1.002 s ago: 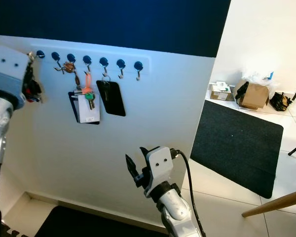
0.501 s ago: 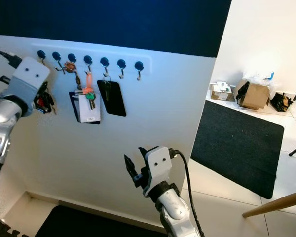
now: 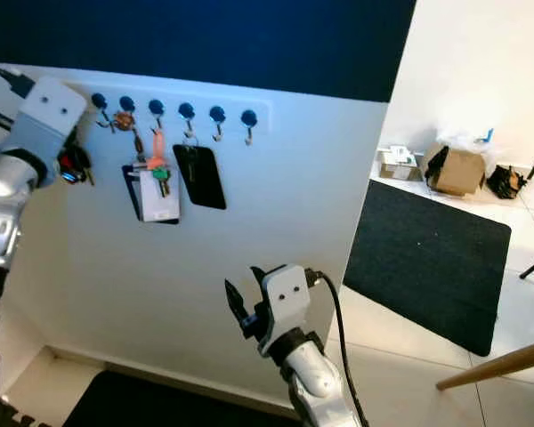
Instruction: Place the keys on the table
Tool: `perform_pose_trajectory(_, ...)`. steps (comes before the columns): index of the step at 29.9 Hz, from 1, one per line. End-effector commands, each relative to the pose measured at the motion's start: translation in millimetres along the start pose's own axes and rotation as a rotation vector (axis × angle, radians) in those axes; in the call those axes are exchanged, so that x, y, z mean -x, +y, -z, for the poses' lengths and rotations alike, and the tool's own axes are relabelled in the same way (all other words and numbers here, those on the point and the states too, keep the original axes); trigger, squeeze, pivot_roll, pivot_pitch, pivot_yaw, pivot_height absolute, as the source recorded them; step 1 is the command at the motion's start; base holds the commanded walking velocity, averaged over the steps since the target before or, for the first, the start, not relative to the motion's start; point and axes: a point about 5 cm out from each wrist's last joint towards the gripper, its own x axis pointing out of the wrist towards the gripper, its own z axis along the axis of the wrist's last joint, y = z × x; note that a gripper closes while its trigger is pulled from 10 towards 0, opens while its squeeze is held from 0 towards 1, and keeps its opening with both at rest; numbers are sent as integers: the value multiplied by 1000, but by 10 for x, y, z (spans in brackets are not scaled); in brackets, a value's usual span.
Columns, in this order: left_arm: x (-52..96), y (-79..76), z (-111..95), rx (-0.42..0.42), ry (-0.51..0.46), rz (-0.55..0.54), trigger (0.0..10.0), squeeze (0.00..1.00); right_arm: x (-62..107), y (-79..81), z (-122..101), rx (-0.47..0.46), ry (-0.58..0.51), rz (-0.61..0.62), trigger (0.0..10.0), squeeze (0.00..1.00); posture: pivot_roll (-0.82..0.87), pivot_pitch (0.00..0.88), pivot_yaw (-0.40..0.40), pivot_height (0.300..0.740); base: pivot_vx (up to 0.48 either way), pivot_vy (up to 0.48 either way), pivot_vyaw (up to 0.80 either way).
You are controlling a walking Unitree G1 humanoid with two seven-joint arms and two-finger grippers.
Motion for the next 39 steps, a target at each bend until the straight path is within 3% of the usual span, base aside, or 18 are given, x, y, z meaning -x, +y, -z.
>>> perform_pose_trajectory(1, 66, 208, -62, -39, -15, -46, 10000, 0, 25, -1, 19, -11, 8, 7, 10000, 0, 178, 160, 34, 740, 0, 0, 0)
perform_pose_trajectory(11, 283, 191, -17, -46, -11, 42, 10000, 0, 29, -10, 23, -8, 9, 5, 10000, 0, 186, 157, 25, 740, 0, 0, 0)
perform_pose_trajectory(18, 379, -16, 95, -20, 20, 123, 10000, 0, -9, 14, 25, -12, 7, -13, 10000, 0, 185, 152, 22, 740, 0, 0, 0)
perform_pose_trajectory(24, 420, 50, 50, 23, 4, 101, 10000, 0, 17, -2, 31, -10, 10, -6, 10000, 0, 179, 153, 26, 740, 0, 0, 0)
perform_pose_trajectory(28, 419, 209, -57, 65, -28, 37, 10000, 0, 36, -7, 45, -8, 17, -2, 10000, 0, 183, 154, 27, 740, 0, 0, 0)
perform_pose_trajectory(32, 394, 351, -118, 3, -32, -35, 10000, 0, 17, 5, 41, -11, 14, -4, 10000, 0, 186, 154, 27, 740, 0, 0, 0)
perform_pose_trajectory(37, 372, 372, -172, 7, -48, -38, 10000, 0, 9, 9, 38, -13, 13, -5, 10000, 0, 190, 157, 26, 740, 0, 0, 0)
perform_pose_trajectory(39, 345, 311, -215, 13, -58, -9, 10000, 0, 12, 12, 41, -14, 14, -7, 10000, 0, 189, 158, 25, 740, 0, 0, 0)
